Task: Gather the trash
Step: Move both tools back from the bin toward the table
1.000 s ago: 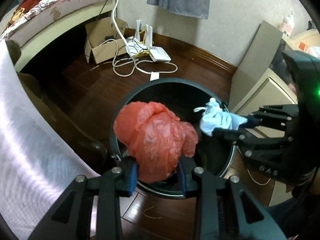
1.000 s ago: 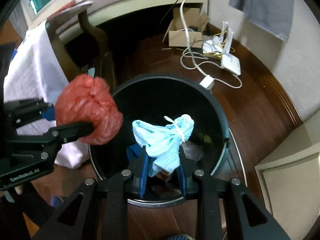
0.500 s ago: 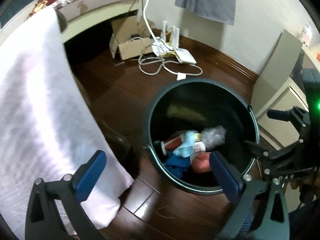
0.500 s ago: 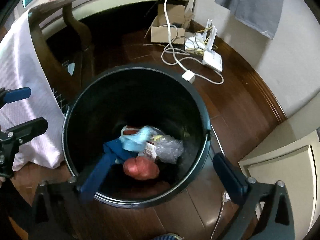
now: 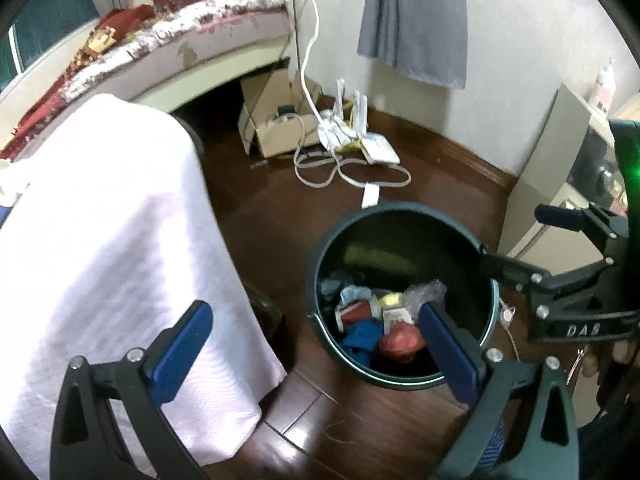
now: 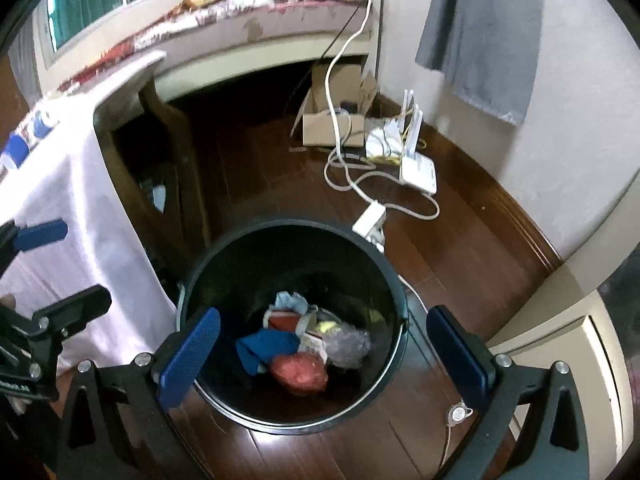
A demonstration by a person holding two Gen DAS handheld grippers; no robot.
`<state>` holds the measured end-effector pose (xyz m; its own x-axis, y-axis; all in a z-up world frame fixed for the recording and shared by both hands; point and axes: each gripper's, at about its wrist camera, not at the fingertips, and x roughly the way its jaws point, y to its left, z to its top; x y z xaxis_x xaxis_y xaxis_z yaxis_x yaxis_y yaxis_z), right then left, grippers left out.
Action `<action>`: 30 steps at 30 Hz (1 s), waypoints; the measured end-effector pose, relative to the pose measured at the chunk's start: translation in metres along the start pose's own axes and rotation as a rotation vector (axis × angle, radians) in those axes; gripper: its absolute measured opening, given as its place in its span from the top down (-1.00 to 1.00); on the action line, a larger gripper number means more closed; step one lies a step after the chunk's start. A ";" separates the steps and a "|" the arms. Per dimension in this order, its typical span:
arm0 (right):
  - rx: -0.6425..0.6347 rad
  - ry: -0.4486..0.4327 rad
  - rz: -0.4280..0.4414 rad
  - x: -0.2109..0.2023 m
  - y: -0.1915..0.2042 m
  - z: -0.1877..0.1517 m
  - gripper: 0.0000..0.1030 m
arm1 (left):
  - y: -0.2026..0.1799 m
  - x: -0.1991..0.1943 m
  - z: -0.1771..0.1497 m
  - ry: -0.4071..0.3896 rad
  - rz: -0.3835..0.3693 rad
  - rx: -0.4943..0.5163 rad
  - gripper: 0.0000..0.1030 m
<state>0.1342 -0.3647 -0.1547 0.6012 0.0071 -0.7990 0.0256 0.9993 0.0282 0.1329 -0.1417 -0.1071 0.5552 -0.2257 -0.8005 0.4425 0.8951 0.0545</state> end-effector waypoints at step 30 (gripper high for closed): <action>-0.098 -0.230 0.177 -0.072 0.125 0.089 -1.00 | 0.142 -0.121 -0.012 -0.256 0.130 -0.234 -1.00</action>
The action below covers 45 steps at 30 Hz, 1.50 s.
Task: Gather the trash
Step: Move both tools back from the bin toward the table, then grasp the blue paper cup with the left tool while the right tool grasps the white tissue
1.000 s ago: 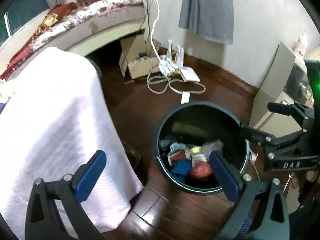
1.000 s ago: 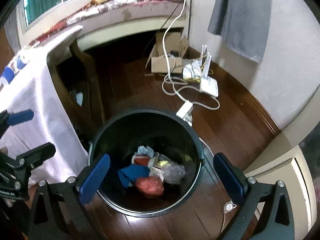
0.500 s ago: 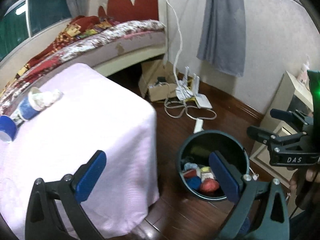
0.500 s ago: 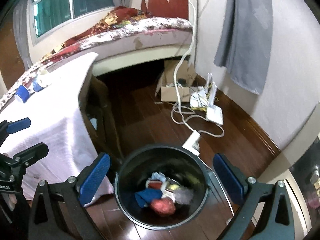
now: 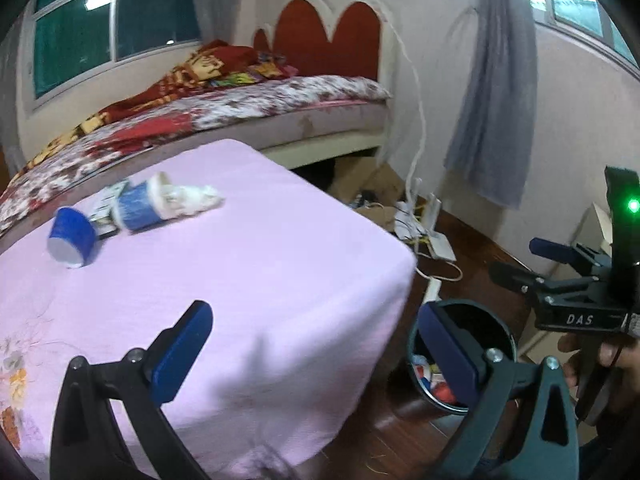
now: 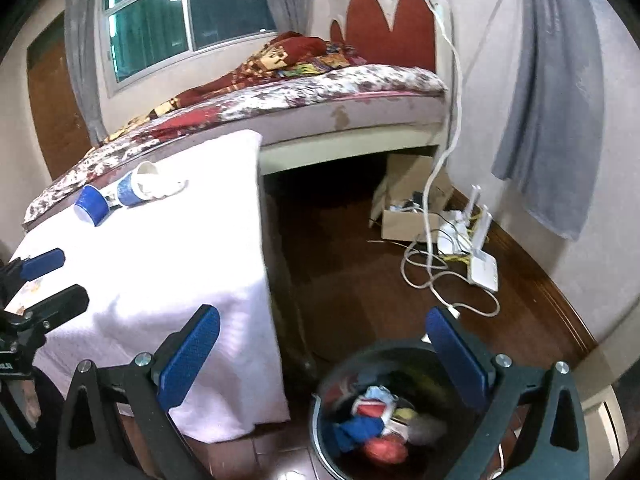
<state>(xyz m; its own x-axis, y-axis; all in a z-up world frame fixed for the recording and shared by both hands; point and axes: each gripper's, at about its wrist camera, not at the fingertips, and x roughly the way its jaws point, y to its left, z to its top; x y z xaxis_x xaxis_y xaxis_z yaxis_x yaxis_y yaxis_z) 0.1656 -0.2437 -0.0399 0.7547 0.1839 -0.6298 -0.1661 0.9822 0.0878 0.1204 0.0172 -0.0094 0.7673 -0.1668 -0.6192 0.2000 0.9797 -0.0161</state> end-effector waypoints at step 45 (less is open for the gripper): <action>-0.464 0.201 0.288 0.268 0.277 0.154 -0.42 | 0.273 0.088 0.021 0.078 0.353 -0.289 -0.88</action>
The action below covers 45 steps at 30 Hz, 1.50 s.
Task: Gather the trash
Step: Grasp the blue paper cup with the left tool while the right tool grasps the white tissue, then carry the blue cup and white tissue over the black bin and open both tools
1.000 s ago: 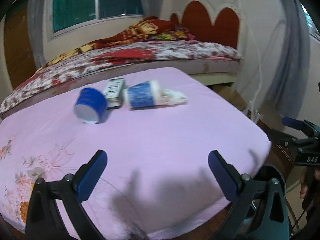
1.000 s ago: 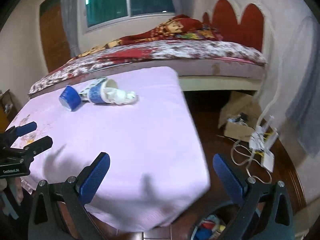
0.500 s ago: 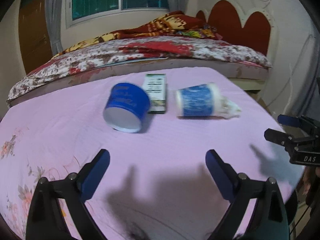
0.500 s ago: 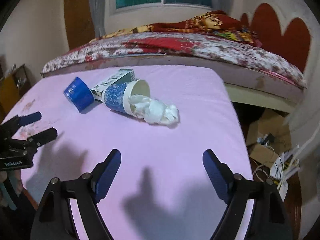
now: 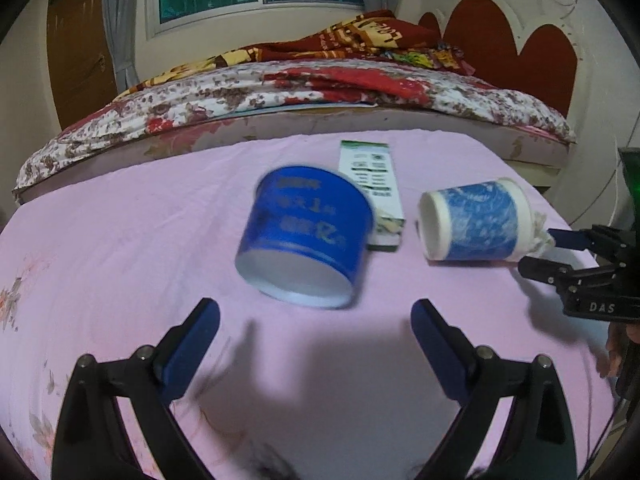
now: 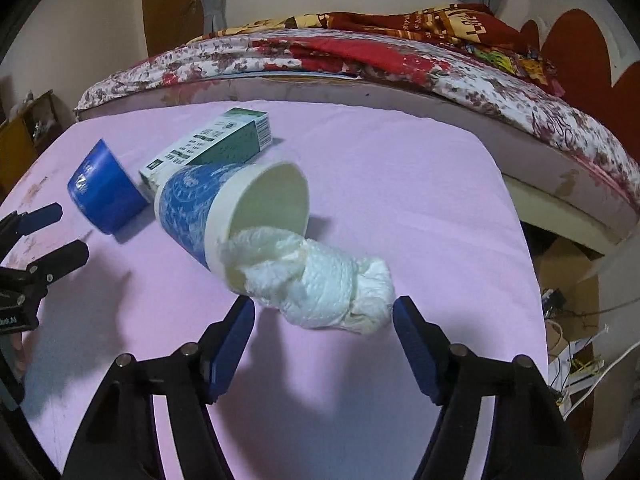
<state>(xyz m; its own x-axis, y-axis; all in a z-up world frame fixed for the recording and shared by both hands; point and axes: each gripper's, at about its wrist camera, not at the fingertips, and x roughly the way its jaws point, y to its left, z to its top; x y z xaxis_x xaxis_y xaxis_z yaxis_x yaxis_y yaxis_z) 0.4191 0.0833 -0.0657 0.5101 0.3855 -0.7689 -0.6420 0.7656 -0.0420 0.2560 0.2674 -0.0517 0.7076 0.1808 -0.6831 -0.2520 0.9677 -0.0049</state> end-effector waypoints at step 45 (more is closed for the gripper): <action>0.045 -0.036 0.036 -0.033 -0.015 -0.034 0.09 | -0.051 -0.025 -0.013 -0.036 -0.037 0.082 -0.48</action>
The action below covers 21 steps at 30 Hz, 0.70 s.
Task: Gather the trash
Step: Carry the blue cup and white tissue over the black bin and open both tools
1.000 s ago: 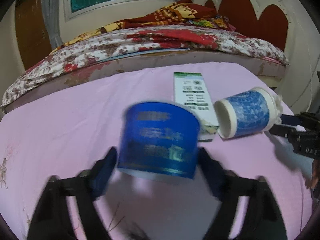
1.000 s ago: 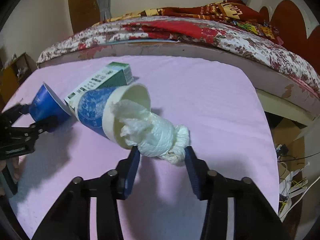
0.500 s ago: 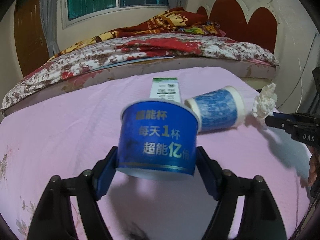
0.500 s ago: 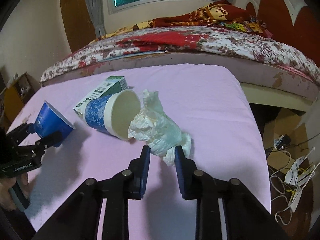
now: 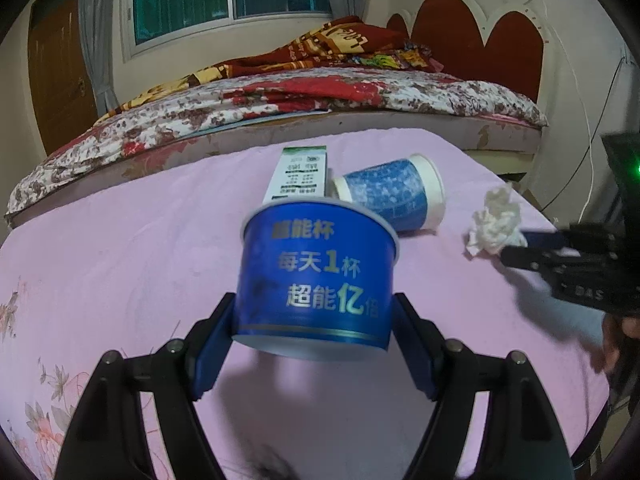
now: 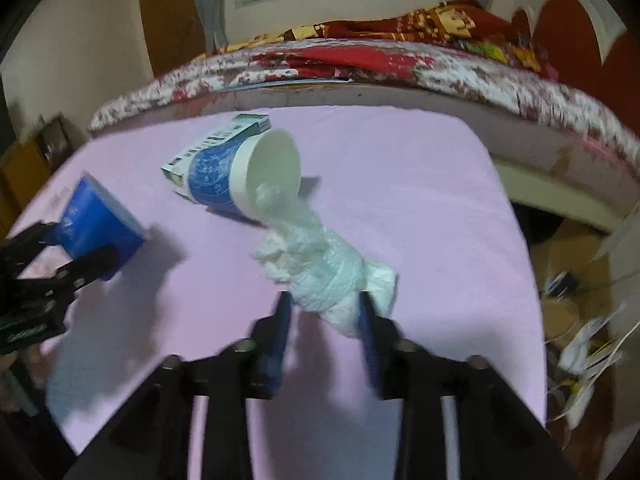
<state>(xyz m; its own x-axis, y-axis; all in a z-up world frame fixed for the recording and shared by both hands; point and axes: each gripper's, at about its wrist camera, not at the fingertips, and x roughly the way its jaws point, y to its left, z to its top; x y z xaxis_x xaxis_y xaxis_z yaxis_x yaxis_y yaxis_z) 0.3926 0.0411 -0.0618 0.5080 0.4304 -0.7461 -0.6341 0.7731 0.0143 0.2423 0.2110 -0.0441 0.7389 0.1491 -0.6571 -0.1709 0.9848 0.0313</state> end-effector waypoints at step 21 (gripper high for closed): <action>0.026 -0.106 -0.039 -0.090 0.003 -0.045 0.89 | -0.036 -0.031 -0.010 -0.031 -0.072 0.035 -0.47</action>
<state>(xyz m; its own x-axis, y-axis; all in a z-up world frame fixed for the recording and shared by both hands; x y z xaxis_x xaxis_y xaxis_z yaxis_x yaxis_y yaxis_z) 0.3189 -0.0166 -0.0249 0.5914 0.4454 -0.6722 -0.5981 0.8014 0.0048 0.2195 0.1704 -0.0322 0.7687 0.0797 -0.6347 -0.0941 0.9955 0.0110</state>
